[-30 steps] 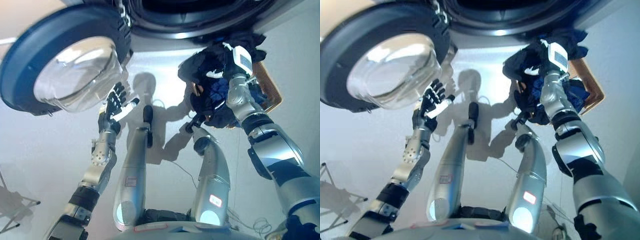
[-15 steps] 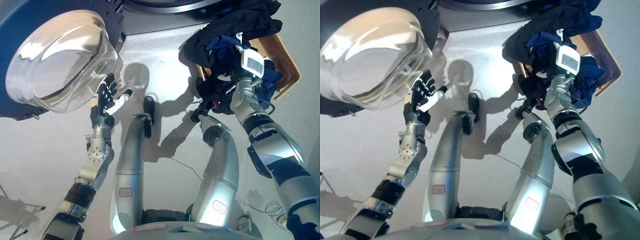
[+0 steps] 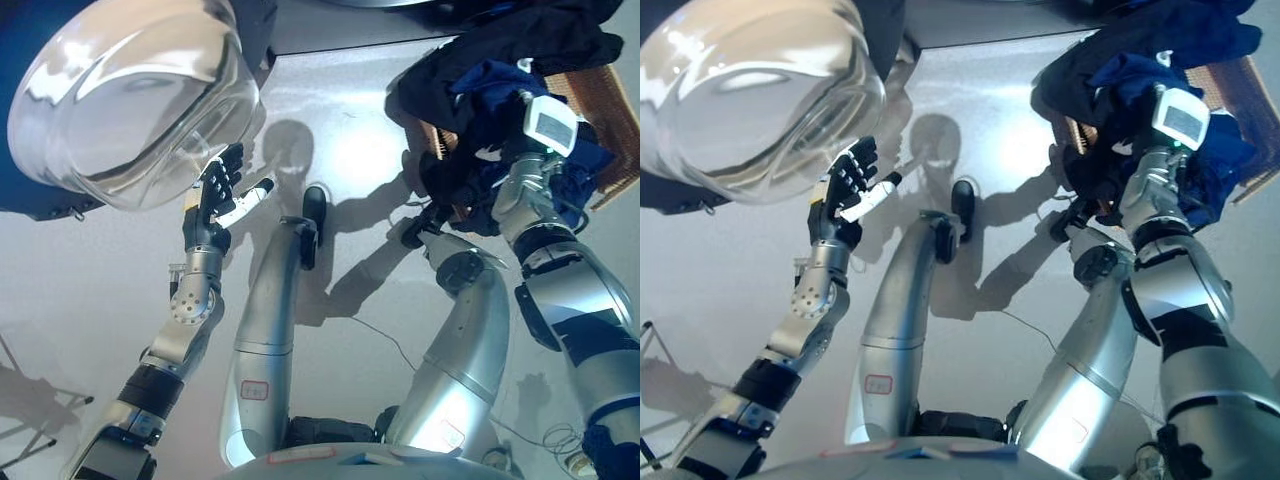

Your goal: Put the clothes in the basket into the washing machine.

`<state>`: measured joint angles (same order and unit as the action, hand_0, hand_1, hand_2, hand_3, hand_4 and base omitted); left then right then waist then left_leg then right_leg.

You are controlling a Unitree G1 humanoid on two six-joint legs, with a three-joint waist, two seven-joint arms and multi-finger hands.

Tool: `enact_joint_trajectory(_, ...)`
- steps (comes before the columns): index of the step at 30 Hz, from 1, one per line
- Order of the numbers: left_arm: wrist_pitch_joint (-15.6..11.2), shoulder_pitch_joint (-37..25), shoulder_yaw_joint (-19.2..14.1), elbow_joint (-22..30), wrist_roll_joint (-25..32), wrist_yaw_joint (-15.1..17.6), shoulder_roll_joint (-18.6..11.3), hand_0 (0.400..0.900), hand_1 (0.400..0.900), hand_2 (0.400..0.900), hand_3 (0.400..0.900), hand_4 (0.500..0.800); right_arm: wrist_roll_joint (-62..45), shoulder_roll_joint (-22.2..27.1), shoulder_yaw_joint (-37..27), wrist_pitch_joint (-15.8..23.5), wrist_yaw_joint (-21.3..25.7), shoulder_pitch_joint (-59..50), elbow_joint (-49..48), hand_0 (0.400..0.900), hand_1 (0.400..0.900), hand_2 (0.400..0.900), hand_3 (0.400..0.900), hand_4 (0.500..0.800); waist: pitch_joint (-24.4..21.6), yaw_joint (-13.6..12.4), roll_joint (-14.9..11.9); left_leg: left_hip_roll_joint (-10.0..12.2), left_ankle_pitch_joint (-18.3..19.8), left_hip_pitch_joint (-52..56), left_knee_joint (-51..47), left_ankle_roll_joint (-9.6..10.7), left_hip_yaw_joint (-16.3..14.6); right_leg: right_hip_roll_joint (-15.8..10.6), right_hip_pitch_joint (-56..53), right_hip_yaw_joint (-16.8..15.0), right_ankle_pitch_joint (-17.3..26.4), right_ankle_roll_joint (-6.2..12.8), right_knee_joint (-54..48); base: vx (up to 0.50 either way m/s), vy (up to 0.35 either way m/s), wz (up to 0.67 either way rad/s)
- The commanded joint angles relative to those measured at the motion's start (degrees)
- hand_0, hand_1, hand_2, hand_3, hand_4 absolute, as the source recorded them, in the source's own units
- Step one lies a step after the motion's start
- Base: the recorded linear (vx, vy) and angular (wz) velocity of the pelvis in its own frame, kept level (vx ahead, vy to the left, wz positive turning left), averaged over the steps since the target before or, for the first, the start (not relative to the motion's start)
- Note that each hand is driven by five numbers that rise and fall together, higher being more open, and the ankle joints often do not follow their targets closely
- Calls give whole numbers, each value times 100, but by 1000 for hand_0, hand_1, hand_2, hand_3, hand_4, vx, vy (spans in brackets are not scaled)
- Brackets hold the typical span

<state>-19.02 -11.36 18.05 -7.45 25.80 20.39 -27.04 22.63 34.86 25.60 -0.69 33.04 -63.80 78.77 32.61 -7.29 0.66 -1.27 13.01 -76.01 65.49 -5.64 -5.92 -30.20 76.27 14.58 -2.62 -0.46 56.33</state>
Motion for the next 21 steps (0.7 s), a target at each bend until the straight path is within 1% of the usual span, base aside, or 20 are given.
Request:
enact_joint_trajectory(1, -562, 282, -75, 599, -133, 26, 222, 900, 900, 900, 900, 800, 125, 661, 282, -173, 264, -44, 332, 900, 900, 900, 900, 800, -533, -47, 616, -105, -192, -139, -581, 464, 375, 68, 560, 118, -555, 548, 648, 0, -24, 4)
enact_joint_trajectory(5, -547, 271, -47, 692, -163, 35, 184, 900, 900, 900, 900, 800, 176, 691, 212, -297, 269, -46, 532, 900, 900, 900, 900, 800, -571, -65, 643, -117, -164, -327, -451, 441, 361, 39, 787, 38, -608, 527, 828, 1, -10, 2)
enact_joint_trajectory(7, -532, 300, -82, 820, -168, 26, 158, 900, 900, 900, 900, 800, 110, 724, 74, -362, 206, -4, 633, 900, 900, 900, 900, 800, -569, -85, 693, -130, -136, -468, -316, 410, 371, 9, 975, -23, -661, 502, 998, 5, -15, 5)
enact_joint_trajectory(9, -520, 354, -109, 822, -152, 8, 161, 900, 900, 900, 900, 800, 67, 711, 19, -360, 172, 54, 631, 561, 561, 561, 561, 596, -584, -83, 698, -130, -134, -530, -280, 397, 350, 7, 1061, -41, -682, 487, 1056, 0, 0, 0)
enact_joint_trajectory(10, -519, 378, -127, 808, -136, 5, 155, 900, 900, 900, 900, 800, 60, 688, 6, -376, 144, 73, 662, 400, 400, 400, 400, 500, -601, -77, 688, -133, -131, -564, -261, 388, 343, 4, 1092, -51, -684, 479, 1077, 0, 0, 0)
enact_joint_trajectory(13, -504, 417, -168, 744, -112, 23, 157, 900, 900, 900, 900, 800, -30, 609, -126, -379, 169, 124, 681, 400, 400, 400, 400, 500, -648, -66, 682, -129, -130, -625, -197, 374, 343, 9, 1181, -71, -665, 469, 1119, 8, -3, -1)
enact_joint_trajectory(18, -500, 490, -244, 777, -113, 46, 135, 900, 900, 900, 900, 800, -203, 581, -259, -304, 251, 210, 527, 400, 400, 400, 400, 500, -727, -43, 661, -142, -141, -672, -170, 360, 355, 19, 1246, -97, -654, 460, 1156, 4, -3, -1)
enact_joint_trajectory(21, -492, 534, -337, 745, -103, 83, 107, 900, 900, 900, 900, 800, -461, 545, -282, -98, 293, 217, 211, 400, 400, 400, 400, 500, -799, 16, 578, -116, -147, -664, -163, 372, 380, 62, 1213, -95, -636, 444, 1125, 20, -15, -7)
